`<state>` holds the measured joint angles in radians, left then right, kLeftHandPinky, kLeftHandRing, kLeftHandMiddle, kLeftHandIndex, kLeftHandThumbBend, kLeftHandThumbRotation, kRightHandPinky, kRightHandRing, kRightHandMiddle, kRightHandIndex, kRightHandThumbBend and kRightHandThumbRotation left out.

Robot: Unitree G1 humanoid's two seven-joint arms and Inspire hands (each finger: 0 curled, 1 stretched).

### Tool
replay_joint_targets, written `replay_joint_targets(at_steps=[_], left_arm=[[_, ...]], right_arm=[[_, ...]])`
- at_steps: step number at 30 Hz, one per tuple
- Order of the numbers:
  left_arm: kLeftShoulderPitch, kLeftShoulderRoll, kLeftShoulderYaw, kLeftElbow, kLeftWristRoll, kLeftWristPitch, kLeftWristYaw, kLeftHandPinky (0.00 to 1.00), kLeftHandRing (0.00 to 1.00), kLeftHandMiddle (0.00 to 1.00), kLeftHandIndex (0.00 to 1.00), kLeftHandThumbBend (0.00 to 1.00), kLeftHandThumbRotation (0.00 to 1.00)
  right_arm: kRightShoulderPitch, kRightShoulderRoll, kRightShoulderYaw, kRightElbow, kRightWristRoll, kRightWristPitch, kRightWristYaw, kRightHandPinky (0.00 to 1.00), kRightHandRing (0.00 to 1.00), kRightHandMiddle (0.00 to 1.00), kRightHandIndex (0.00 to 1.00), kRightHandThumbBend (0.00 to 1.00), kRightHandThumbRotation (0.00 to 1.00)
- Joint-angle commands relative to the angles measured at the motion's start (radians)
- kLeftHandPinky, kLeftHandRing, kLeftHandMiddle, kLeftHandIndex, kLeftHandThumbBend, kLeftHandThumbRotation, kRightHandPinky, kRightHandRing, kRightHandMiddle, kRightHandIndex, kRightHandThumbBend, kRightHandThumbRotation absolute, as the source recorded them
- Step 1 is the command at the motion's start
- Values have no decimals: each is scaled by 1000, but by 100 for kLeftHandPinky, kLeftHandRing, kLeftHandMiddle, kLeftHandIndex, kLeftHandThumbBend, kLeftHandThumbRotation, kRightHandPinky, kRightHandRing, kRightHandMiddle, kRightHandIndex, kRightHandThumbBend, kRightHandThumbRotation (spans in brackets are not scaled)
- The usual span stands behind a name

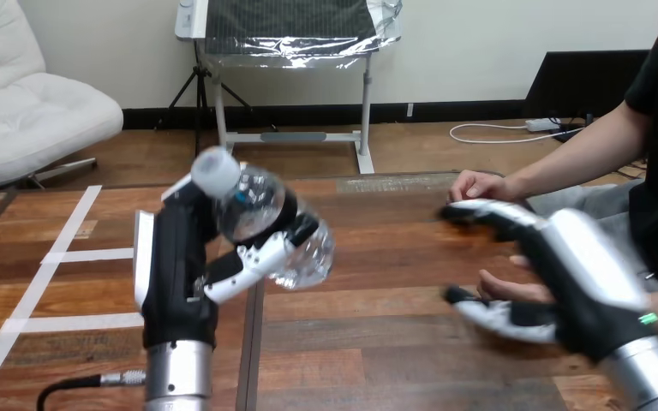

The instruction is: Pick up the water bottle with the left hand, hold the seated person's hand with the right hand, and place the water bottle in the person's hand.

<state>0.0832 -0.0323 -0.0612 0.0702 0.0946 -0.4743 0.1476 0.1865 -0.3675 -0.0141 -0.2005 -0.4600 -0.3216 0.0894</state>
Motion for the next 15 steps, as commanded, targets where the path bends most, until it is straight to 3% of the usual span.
replay_joint_targets(at_steps=[1, 3, 5, 10, 15], left_arm=[[-36, -23, -13, -100, -4, -19, -6, 40, 40, 42, 50, 63, 0], [-28, -28, -17, -112, -4, -19, -12, 40, 40, 43, 49, 64, 0], [-24, -29, -19, -116, -6, -21, -17, 40, 40, 43, 49, 64, 0], [-21, -30, -19, -114, -10, -26, -23, 40, 40, 43, 49, 64, 0], [-18, -30, -20, -119, -4, -27, -24, 41, 40, 43, 49, 65, 0]], right_arm=[[-99, -70, -63, -81, -35, 60, 24, 74, 82, 85, 80, 69, 0], [-120, -149, -78, -61, -97, 103, 56, 73, 82, 85, 81, 74, 0], [-134, -193, -84, -39, -137, 116, 65, 73, 82, 85, 81, 77, 0], [-154, -226, -83, -6, -193, 141, 73, 71, 81, 83, 80, 84, 0], [-172, -258, -78, 6, -204, 227, 145, 72, 84, 85, 82, 87, 0]])
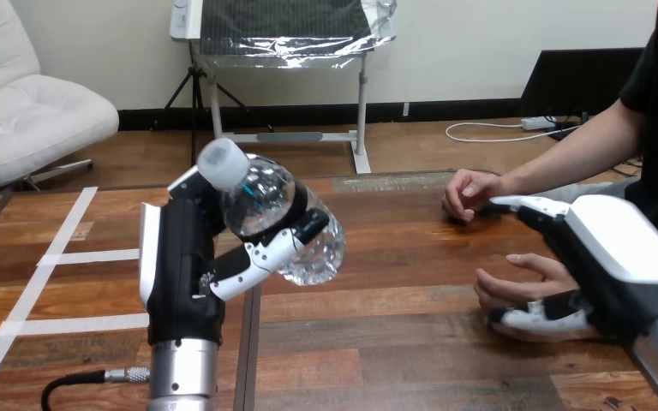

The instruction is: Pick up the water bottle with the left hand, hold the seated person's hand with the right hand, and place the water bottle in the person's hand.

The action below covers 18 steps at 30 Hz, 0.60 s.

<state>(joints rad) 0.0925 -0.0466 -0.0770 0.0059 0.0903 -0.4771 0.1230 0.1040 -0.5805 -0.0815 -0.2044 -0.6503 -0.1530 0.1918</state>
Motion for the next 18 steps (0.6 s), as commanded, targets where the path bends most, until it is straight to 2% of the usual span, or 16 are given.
replay_joint_targets(at_steps=[1, 8, 16, 18], left_arm=[[-27, -16, -4, -55, 1, -24, 1, 41, 40, 43, 49, 65, 0], [-21, -15, -3, -61, 5, -22, 0, 42, 40, 43, 49, 63, 0], [-19, -14, 0, -58, 5, -24, 1, 41, 40, 43, 50, 62, 0], [-20, -14, 1, -56, 8, -26, 2, 41, 40, 43, 50, 62, 0]], right_arm=[[-92, -49, -9, 10, -13, 69, 52, 73, 84, 86, 82, 87, 0], [-113, -92, -2, 33, -33, 125, 97, 76, 87, 87, 84, 88, 0], [-125, -123, 2, 65, -43, 150, 104, 76, 87, 88, 84, 88, 0], [-130, -132, 5, 71, -47, 165, 119, 77, 87, 88, 84, 88, 0]])
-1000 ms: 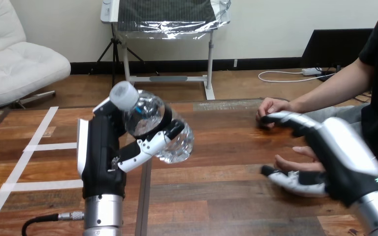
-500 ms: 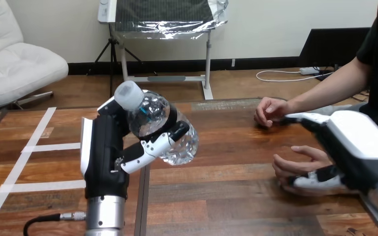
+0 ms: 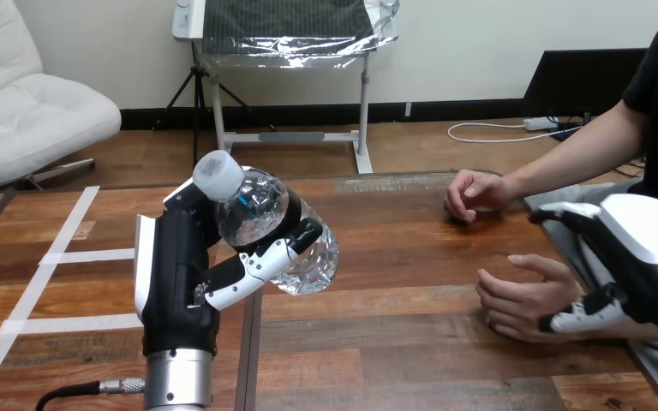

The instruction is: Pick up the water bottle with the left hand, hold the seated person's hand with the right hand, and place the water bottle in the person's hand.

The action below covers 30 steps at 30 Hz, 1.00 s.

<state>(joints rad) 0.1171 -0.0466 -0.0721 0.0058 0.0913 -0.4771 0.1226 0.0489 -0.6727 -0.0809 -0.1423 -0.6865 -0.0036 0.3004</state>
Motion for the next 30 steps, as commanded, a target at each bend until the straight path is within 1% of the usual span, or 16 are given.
replay_joint_targets(at_steps=[1, 3, 7, 9, 10, 12, 21, 30], left_arm=[[-44, -14, -4, -55, 7, -27, 2, 41, 40, 43, 50, 62, 0], [-46, -13, -3, -51, 5, -29, 0, 41, 40, 43, 50, 62, 0], [-48, -12, -2, -47, 0, -31, -4, 41, 40, 43, 50, 62, 0], [-51, -14, -2, -42, -2, -29, -5, 41, 40, 43, 50, 62, 0], [-52, -15, -2, -41, -3, -28, -6, 41, 40, 43, 50, 62, 0], [-53, -15, -2, -40, -4, -28, -6, 41, 40, 43, 50, 62, 0], [-52, -15, 1, -39, 2, -23, -4, 41, 40, 42, 49, 63, 0], [-51, -17, 4, -37, 5, -26, -1, 41, 40, 43, 50, 63, 0]], right_arm=[[-76, -43, 6, 10, -12, 20, 15, 77, 87, 88, 84, 88, 0], [-82, -52, 12, 14, -18, 37, 35, 77, 88, 89, 85, 87, 0], [-93, -66, 23, 30, -26, 54, 65, 78, 88, 90, 86, 86, 0], [-128, -87, 56, 73, -42, 87, 120, 79, 90, 91, 87, 84, 0], [-141, -94, 67, 88, -48, 97, 138, 80, 90, 91, 87, 83, 0], [-156, -104, 81, 107, -56, 104, 158, 81, 90, 91, 88, 82, 0], [-210, -129, 129, 172, -80, 121, 220, 84, 92, 93, 89, 80, 1], [-255, -140, 171, 237, -104, 129, 245, 87, 94, 94, 90, 80, 2]])
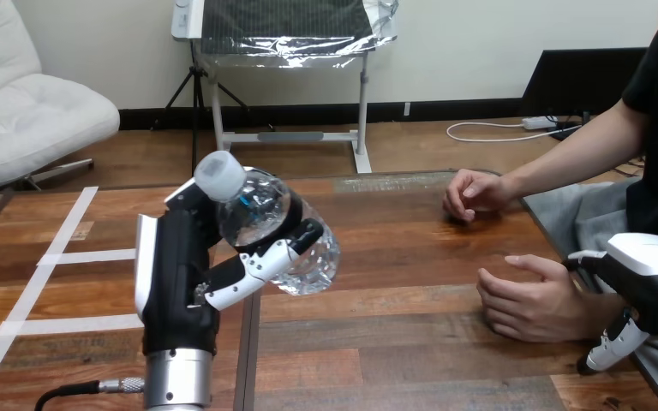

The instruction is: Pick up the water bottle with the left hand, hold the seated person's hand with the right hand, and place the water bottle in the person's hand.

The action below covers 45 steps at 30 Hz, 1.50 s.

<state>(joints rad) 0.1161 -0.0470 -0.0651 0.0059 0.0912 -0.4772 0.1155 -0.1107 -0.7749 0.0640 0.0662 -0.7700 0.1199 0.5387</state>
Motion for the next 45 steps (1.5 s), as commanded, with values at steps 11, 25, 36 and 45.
replay_joint_targets(at_steps=[11, 25, 36, 45], left_arm=[[-49, -15, -1, -32, 8, -32, 8, 40, 40, 43, 49, 62, 0], [-47, -11, 3, -27, 3, -39, 5, 40, 40, 43, 50, 62, 0], [-46, -10, 5, -26, 3, -40, 5, 41, 40, 43, 50, 62, 0], [-43, -10, 5, -30, -2, -35, 1, 41, 40, 43, 50, 62, 0]], right_arm=[[-143, -48, 73, 101, -44, 16, 20, 89, 95, 94, 91, 78, 3], [-197, -52, 125, 193, -78, 12, 12, 89, 95, 95, 90, 76, 6], [-237, -49, 165, 262, -101, 21, 11, 90, 96, 95, 91, 74, 8], [-265, -45, 189, 308, -114, 27, 17, 90, 96, 95, 91, 73, 11]])
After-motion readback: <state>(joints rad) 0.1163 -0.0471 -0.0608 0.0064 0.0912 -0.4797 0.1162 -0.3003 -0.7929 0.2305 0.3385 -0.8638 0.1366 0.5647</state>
